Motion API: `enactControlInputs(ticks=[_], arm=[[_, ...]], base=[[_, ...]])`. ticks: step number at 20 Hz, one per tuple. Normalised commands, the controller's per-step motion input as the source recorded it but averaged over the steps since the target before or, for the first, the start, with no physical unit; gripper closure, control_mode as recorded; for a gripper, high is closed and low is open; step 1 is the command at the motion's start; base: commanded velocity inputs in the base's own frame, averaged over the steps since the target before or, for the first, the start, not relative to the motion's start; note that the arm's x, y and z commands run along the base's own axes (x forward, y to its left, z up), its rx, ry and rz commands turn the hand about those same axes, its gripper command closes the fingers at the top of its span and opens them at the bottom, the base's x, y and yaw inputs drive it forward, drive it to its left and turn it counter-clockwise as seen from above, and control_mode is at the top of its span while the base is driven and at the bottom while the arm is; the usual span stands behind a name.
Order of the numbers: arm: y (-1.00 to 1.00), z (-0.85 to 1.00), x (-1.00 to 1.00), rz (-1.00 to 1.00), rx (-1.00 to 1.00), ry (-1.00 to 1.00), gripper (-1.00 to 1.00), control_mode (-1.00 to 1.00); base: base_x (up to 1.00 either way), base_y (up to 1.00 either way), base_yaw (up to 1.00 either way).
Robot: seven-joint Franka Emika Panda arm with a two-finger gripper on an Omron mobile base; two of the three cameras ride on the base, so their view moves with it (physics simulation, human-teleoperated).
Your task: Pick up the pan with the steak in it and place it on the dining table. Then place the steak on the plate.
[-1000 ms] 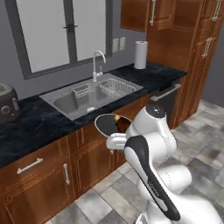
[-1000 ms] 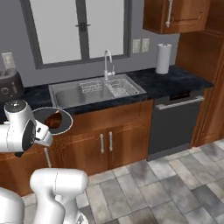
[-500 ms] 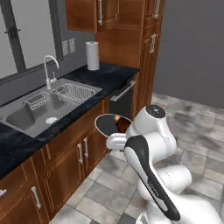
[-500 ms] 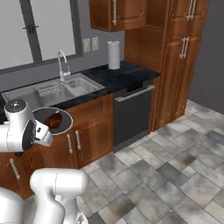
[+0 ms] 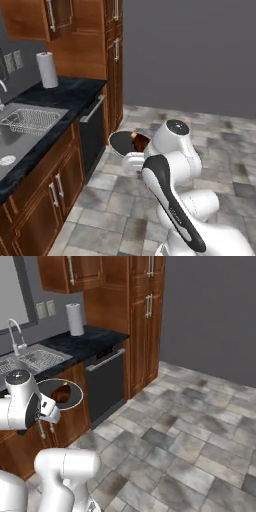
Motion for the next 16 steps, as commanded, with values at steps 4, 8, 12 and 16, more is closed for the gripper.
enactControlInputs(ticks=[4, 8, 12, 16], arm=[[0.0, 0.0, 0.0, 0.0, 0.0, 0.0, 1.0, 1.0], [0.0, 0.0, 0.0, 0.0, 0.0, 0.0, 1.0, 1.0], [0.0, 0.0, 0.0, 0.0, 0.0, 0.0, 1.0, 1.0], [0.0, 0.0, 0.0, 0.0, 0.0, 0.0, 1.0, 1.0]], base=[[0.0, 0.0, -0.5], [0.0, 0.0, -0.5], [0.0, 0.0, -0.5], [0.0, 0.0, -0.5]])
